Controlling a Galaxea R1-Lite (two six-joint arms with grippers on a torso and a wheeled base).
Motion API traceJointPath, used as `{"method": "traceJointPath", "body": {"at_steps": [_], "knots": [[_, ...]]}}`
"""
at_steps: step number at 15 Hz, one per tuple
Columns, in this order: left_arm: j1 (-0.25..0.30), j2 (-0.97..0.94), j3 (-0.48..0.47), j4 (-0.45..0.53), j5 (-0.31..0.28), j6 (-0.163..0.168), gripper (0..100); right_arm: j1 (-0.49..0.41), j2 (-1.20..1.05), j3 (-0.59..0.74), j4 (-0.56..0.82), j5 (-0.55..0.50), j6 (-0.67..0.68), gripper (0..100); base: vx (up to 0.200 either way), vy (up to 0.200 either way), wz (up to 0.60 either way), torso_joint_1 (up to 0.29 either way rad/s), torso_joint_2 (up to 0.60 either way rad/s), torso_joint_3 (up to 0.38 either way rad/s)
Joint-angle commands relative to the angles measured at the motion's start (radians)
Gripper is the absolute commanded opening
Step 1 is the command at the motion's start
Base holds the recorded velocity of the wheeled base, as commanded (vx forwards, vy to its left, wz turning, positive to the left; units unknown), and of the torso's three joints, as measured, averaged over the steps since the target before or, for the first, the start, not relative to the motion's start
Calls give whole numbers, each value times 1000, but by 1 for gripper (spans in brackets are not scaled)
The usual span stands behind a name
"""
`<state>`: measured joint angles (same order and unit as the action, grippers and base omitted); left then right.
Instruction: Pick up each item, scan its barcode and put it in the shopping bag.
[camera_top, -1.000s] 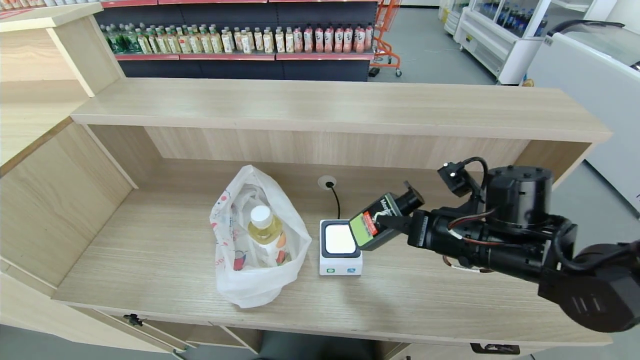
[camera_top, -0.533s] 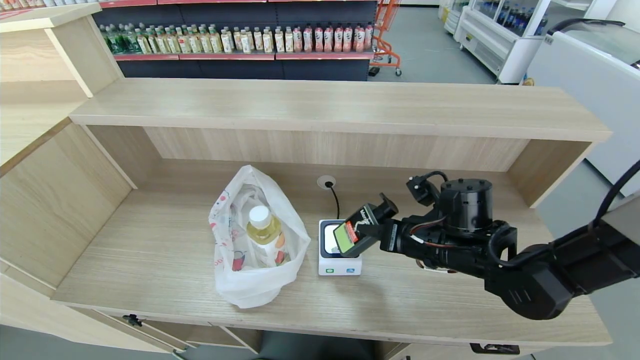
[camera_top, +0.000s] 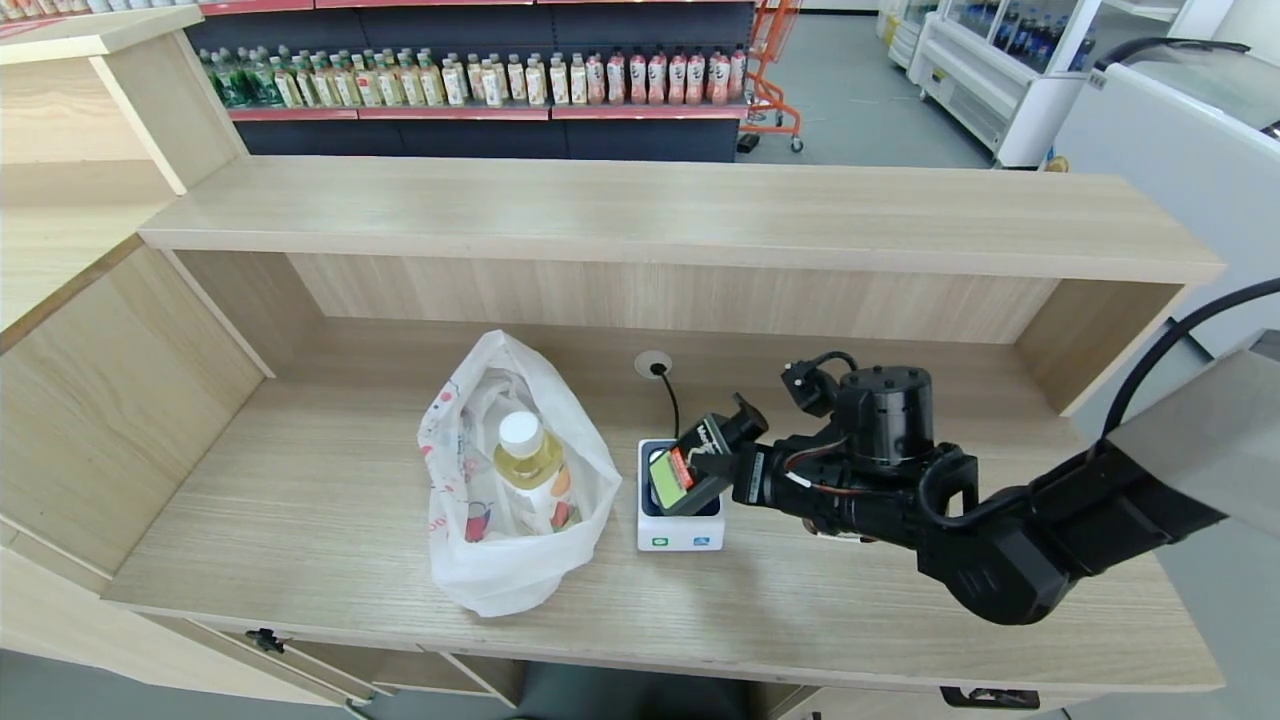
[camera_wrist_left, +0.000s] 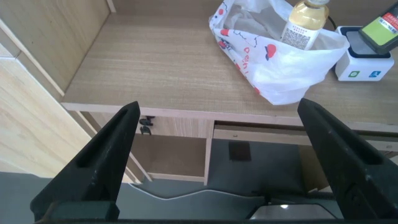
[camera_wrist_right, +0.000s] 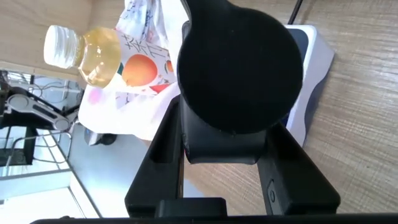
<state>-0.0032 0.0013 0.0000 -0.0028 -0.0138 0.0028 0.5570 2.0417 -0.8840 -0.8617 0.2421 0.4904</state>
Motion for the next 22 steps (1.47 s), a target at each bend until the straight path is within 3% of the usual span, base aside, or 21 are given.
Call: {"method": "traceJointPath", "body": {"at_steps": [1, 13, 16, 17, 22], "knots": [[0, 0, 0, 0, 0, 0, 100, 0, 32, -23, -7, 3, 0, 0, 0, 0, 0, 0, 0, 0], [0, 0, 0, 0, 0, 0, 100, 0, 84, -76, -14, 23, -9, 0, 0, 0, 0, 0, 0, 0], [0, 0, 0, 0, 0, 0, 100, -16, -34, -64, -13, 13, -9, 0, 0, 0, 0, 0, 0, 0], [0, 0, 0, 0, 0, -1, 100, -20, -135, 2, -7, 9, -19, 0, 0, 0, 0, 0, 0, 0], [0, 0, 0, 0, 0, -4, 100, -97, -414, 80, 144, 6, -385, 0, 0, 0, 0, 0, 0, 0]]}}
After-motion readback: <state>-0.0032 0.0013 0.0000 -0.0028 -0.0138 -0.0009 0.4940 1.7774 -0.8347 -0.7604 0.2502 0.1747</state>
